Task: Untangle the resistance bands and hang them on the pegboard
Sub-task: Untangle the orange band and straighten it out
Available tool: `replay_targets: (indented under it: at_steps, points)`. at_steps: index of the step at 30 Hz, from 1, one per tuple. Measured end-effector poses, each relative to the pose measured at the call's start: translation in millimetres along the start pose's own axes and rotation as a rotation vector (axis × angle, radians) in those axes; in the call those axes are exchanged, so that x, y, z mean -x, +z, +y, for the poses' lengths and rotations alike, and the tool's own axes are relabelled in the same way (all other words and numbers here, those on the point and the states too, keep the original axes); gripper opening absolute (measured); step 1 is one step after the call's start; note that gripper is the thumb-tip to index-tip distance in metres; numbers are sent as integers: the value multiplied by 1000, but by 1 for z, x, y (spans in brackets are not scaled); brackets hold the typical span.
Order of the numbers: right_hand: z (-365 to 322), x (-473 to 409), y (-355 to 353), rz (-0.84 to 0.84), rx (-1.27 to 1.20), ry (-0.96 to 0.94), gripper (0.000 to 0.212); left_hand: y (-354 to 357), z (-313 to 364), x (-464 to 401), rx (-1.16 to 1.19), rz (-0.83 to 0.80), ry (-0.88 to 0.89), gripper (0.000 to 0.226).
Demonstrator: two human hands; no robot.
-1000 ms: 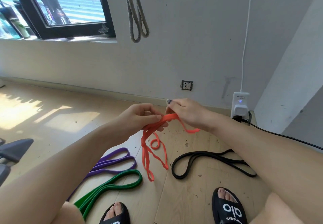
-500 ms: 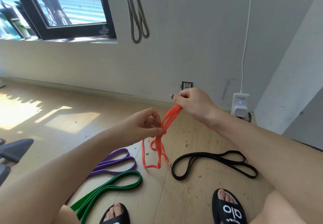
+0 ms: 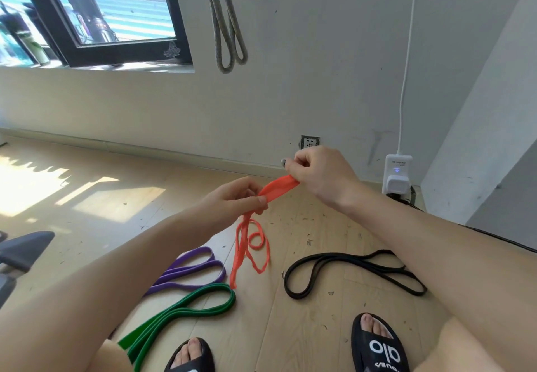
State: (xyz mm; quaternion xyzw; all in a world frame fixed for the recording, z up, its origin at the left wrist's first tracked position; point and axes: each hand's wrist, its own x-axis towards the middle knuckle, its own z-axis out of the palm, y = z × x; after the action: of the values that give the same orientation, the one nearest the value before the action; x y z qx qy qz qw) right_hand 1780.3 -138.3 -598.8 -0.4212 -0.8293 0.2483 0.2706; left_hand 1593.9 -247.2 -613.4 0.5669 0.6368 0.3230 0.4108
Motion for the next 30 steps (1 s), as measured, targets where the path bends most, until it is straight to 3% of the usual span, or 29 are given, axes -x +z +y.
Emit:
replay_targets:
  at_steps: [3,6,14,18,23,25,30]
  points:
    - [4,1,-2,-14,48,-5,49,-6,1,0,147,17,13,7]
    - [3,0,0,-2,79,-29,45,-7,-3,1,140,11,17,6]
    - [-6,-3,5,125,195,-56,50,-3,2,-2,396,-97,-107,32]
    - [-11,-5,7,144,-96,-14,57,4,1,-1,345,-120,-176,40]
    - [-6,-4,3,86,-376,61,60,2,9,1,194,-111,-53,40]
    - [-4,-4,3,70,-434,90,59,2,10,1,215,-134,-36,47]
    - [-5,-2,3,62,-433,81,56,5,9,2,285,-170,-28,29]
